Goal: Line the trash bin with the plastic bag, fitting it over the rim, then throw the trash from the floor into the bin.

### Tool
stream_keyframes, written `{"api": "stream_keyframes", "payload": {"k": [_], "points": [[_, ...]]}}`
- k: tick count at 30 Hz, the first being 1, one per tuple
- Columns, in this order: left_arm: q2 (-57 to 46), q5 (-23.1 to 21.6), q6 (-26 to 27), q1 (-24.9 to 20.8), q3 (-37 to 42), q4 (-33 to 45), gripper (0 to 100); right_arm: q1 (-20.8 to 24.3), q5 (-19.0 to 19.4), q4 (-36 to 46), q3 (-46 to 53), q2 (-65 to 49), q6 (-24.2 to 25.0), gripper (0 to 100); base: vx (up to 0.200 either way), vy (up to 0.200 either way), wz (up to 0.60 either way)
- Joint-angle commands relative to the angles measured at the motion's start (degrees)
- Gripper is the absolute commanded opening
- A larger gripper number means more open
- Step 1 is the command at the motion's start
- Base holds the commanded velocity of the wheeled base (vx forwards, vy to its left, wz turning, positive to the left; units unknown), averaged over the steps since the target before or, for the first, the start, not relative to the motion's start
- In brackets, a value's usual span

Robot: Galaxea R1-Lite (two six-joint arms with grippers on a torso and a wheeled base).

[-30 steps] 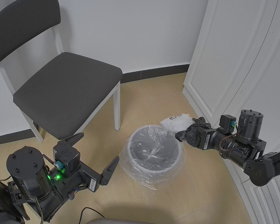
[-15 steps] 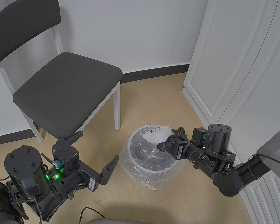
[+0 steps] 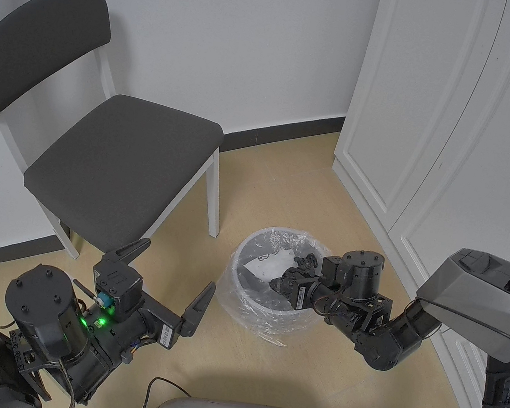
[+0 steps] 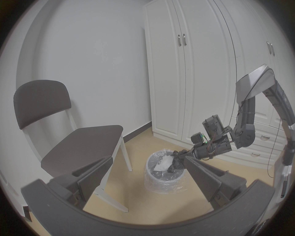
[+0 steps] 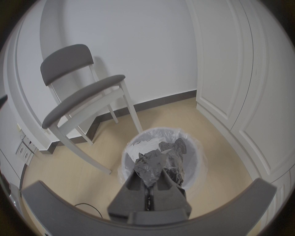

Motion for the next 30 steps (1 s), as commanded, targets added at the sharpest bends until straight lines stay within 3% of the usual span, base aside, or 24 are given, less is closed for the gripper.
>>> {"api": "stream_keyframes", "payload": {"k": [1,17,26,30], "points": [[0.1,0.0,0.0,-0.1,0.0,0.0,100,-0.2,0.0,0.3,-0.3,3.8,-0.3,0,0.000,0.000,0.00],[0.6,0.0,0.0,-0.4,0.3,0.0,100,-2.5,0.0,6.5,-2.6,6.0,-0.6,0,0.000,0.000,0.00],[0.5,0.0,0.0,-0.4,0.4,0.0,100,-4.9,1.0,13.8,0.3,0.7,-4.7,0,0.000,0.000,0.00],[0.5,0.0,0.0,-0.4,0.5,0.0,100,-6.8,3.5,16.3,1.2,-1.5,-6.3,0,0.000,0.000,0.00]]}}
